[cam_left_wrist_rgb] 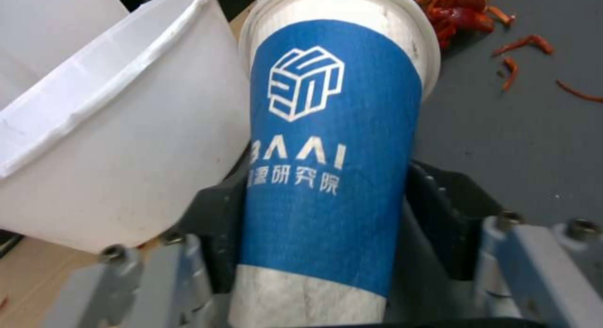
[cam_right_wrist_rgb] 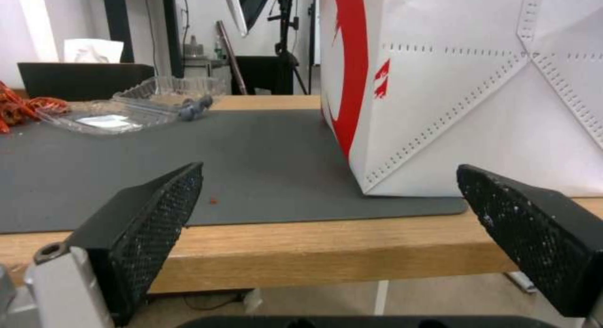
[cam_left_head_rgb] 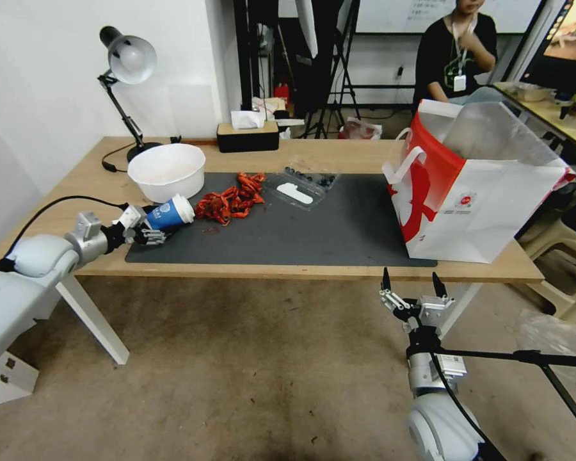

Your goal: Pick up the trash from the table and place it into the takeout bag.

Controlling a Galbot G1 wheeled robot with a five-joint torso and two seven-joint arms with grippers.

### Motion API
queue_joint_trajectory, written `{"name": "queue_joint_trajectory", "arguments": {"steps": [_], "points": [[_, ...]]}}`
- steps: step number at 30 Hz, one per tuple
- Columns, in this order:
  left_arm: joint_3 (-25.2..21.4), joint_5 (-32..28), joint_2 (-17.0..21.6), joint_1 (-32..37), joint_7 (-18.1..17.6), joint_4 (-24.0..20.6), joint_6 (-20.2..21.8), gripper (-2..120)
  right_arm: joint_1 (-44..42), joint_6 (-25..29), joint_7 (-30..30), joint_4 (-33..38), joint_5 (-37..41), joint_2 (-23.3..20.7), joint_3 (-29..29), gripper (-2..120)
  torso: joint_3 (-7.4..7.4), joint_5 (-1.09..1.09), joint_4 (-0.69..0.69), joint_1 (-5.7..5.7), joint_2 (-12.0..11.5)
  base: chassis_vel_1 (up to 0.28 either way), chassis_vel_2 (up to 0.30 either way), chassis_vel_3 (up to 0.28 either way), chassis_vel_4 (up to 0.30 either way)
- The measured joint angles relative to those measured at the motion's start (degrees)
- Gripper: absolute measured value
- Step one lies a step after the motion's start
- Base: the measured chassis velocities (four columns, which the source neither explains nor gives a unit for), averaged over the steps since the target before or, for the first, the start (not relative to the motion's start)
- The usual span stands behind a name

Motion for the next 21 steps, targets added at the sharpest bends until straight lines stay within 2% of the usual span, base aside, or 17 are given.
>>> {"name": "queue_joint_trajectory", "arguments": {"steps": [7,9,11,13,14,17,21], "points": [[-0.8,-0.1,0.6,0.2,1.4,-1.0,-2.2,31,-0.2,0.1,0.0,0.1,-0.1,0.0,0.0,100,0.00,0.00,-0.01,0.00,0.0,0.000,0.000,0.000,0.000],[-1.7,-0.8,0.9,0.4,1.6,-2.6,-2.5,21,-0.3,0.1,0.1,0.2,-0.1,0.0,0.0,100,0.00,0.00,-0.01,0.00,0.0,0.000,0.000,0.000,0.000],[-2.2,-1.2,1.1,0.5,1.8,-3.4,-2.5,17,-0.3,0.2,0.1,0.2,-0.1,0.0,0.1,100,0.00,0.00,-0.01,0.00,0.0,0.000,0.000,0.000,0.000],[-2.7,-2.9,1.9,0.5,2.1,-6.6,-2.4,9,-0.3,0.2,0.1,0.2,-0.2,0.0,0.1,100,0.00,0.00,0.00,0.00,0.0,0.000,0.000,0.000,0.000],[-2.7,-2.9,1.9,0.5,2.1,-6.6,-2.4,9,-0.3,0.2,0.1,0.2,-0.2,0.0,0.1,100,0.00,0.00,0.00,0.00,0.0,0.000,0.000,0.000,0.000],[-1.2,-6.0,2.6,-1.5,2.1,-11.5,-1.4,1,-0.2,0.2,0.1,0.1,-0.2,0.1,0.0,100,0.00,0.01,0.00,0.00,0.0,0.000,0.000,0.000,0.000],[1.0,-8.7,2.5,-4.2,1.9,-14.3,-0.3,0,-0.1,0.2,0.1,0.1,-0.4,0.2,-0.1,100,0.00,0.01,-0.01,0.00,0.0,0.000,0.000,0.000,0.000]]}}
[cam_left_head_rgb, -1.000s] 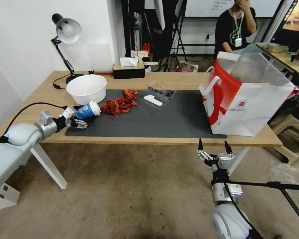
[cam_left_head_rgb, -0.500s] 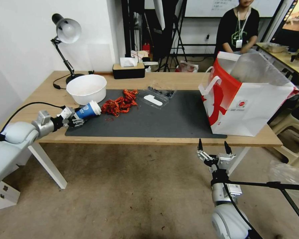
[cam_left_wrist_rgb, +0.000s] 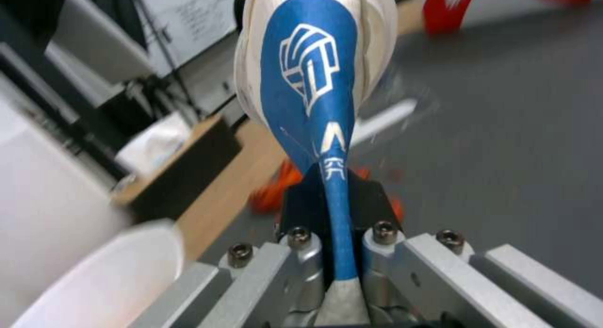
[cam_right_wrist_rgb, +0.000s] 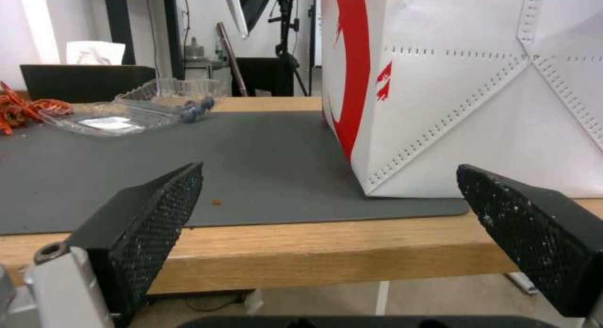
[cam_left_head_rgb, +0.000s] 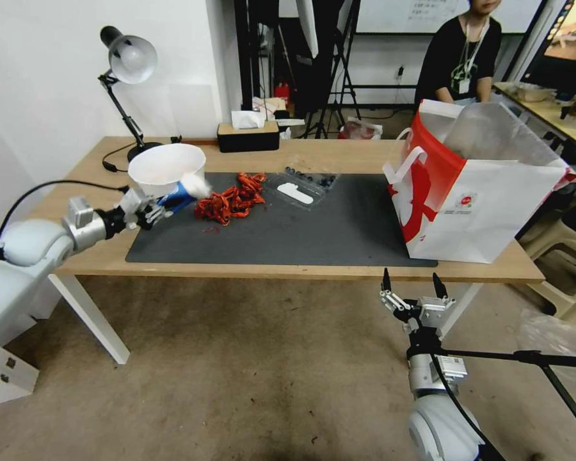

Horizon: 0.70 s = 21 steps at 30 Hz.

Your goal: Pick up the trash from the table and place it into the takeout bag.

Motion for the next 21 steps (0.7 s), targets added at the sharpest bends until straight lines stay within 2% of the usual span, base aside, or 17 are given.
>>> {"name": "queue_joint_trajectory", "arguments": {"steps": [3,11,14,15,17,21], "points": [[4.0,-2.8,-1.2,-5.3,-0.6,-2.2,1.4,0,-0.1,0.0,0.0,0.0,0.0,0.0,0.0,100,0.00,0.00,0.00,0.00,0.0,0.000,0.000,0.000,0.000],[10.2,-5.3,-4.1,-14.1,-1.5,-2.4,2.5,0,-0.4,0.0,0.1,0.3,0.0,-0.1,0.4,100,0.00,0.01,0.01,0.00,0.0,0.000,0.000,0.000,0.000],[18.1,-7.0,-8.3,-22.2,-2.4,-0.5,2.7,0,-0.6,0.0,0.3,0.6,0.0,0.0,0.6,100,0.00,0.01,-0.01,0.00,0.0,0.000,0.000,0.000,0.000],[18.1,-7.0,-8.3,-22.2,-2.4,-0.5,2.7,0,-0.6,0.0,0.3,0.6,0.0,0.0,0.6,100,0.00,0.01,-0.01,0.00,0.0,0.000,0.000,0.000,0.000],[21.9,-7.7,-10.7,-26.0,-2.6,1.0,2.8,0,-0.6,0.0,0.3,0.8,0.0,0.2,0.7,100,0.01,0.01,-0.01,0.00,0.0,0.000,0.000,0.000,0.000],[25.4,-8.4,-13.7,-30.0,-2.7,3.2,2.8,0,-0.7,-0.1,0.4,1.0,0.0,0.3,0.9,100,0.01,0.00,0.01,0.01,0.0,0.000,0.000,0.000,0.000]]}}
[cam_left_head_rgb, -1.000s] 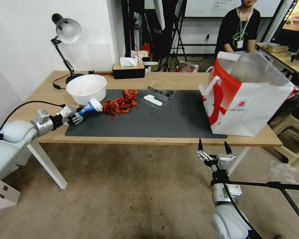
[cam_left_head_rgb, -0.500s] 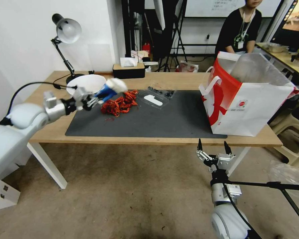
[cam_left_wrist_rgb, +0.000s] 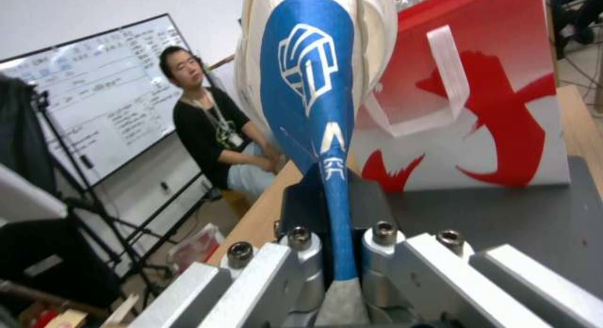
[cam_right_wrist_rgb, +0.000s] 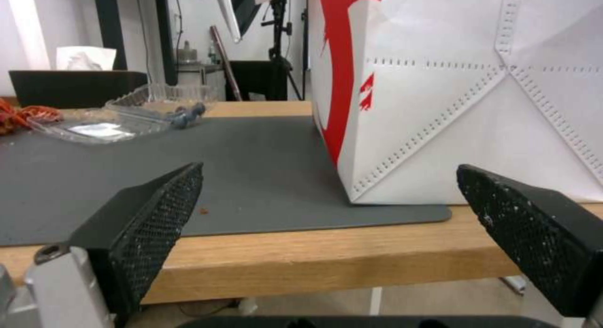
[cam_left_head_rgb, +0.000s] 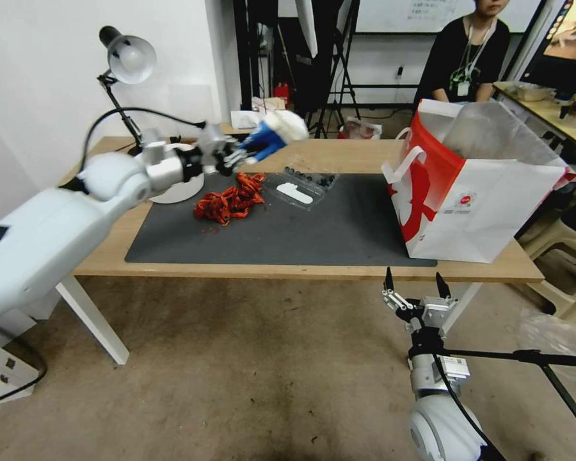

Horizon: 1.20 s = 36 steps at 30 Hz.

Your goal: Pick up the trash from the table and place it into the takeout bag.

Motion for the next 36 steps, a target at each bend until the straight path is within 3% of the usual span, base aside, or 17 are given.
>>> {"name": "queue_joint_trajectory", "arguments": {"steps": [8,16,21,25,36], "points": [[5.1,-0.9,-8.5,-8.5,-0.2,5.0,0.6,0,-0.2,-0.1,0.2,0.1,0.0,0.2,0.6,100,0.00,0.01,0.01,0.00,0.0,0.000,0.000,0.000,0.000],[10.4,-1.7,-21.5,-17.1,-0.9,12.3,0.6,0,-0.3,-0.2,0.5,0.5,0.0,0.3,1.2,100,0.00,0.02,-0.01,0.00,0.0,0.000,0.000,0.000,0.000],[11.9,-1.9,-25.4,-19.0,-1.0,15.0,0.6,0,-0.4,-0.2,0.5,0.5,0.0,0.4,1.2,100,0.00,0.01,0.00,0.00,0.0,0.000,0.000,0.000,0.000],[13.8,-1.9,-31.0,-21.3,-1.0,20.0,0.3,0,-0.2,-0.2,0.5,0.3,0.1,0.5,1.2,100,-0.01,0.00,0.00,0.00,0.0,0.000,0.000,0.000,0.000],[16.6,-1.3,-41.3,-24.3,0.6,30.1,-0.1,0,0.1,-0.2,0.6,0.1,0.3,0.6,1.2,100,-0.01,0.01,0.00,0.00,0.0,0.000,0.000,0.000,0.000]]}}
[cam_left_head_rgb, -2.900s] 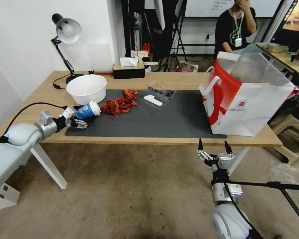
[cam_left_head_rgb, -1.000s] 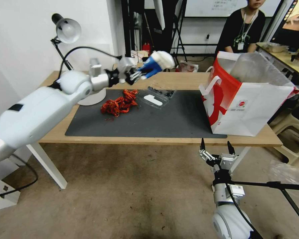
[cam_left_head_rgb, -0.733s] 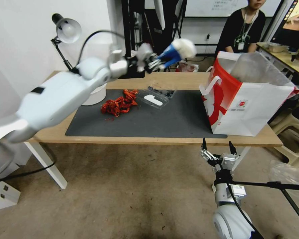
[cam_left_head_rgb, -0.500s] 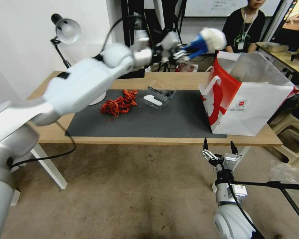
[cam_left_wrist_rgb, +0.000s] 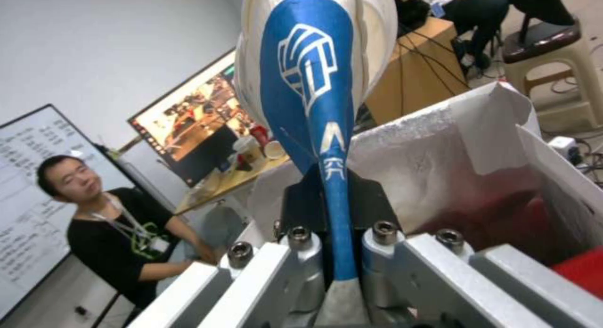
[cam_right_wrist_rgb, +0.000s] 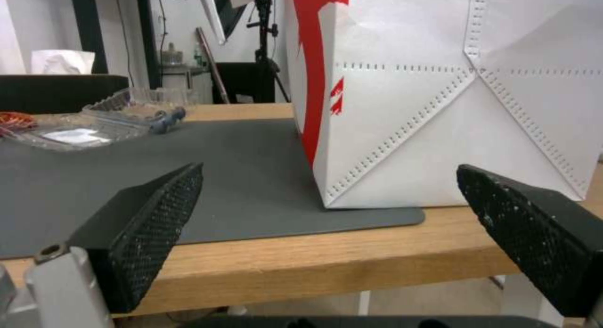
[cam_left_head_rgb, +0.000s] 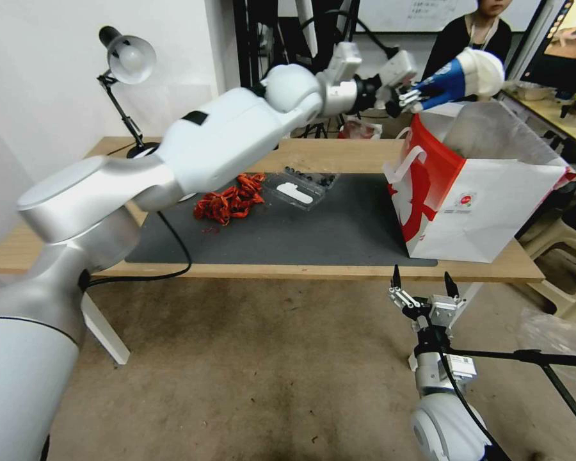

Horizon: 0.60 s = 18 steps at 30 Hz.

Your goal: Pick up the trash from the table and place it into the takeout bag.

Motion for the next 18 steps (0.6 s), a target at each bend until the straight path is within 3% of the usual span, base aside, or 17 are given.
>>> {"name": "queue_joint_trajectory", "arguments": {"steps": [8,17,18], "points": [[0.1,1.2,-4.8,-0.4,2.1,4.9,0.3,0,-0.1,0.1,0.0,0.0,0.1,0.0,0.1,100,0.00,-0.01,0.00,0.00,0.0,0.000,0.000,0.000,0.000],[0.9,2.0,-6.6,-0.1,3.0,7.1,0.2,0,-0.1,0.1,0.0,0.0,0.2,0.2,0.1,100,0.00,-0.01,0.00,0.00,0.0,0.000,0.000,0.000,0.000],[0.9,2.0,-6.6,-0.1,3.0,7.1,0.2,4,-0.1,0.2,0.0,0.0,0.2,0.2,0.1,100,0.00,-0.02,0.00,-0.01,0.0,0.000,0.000,0.000,0.000]]}}
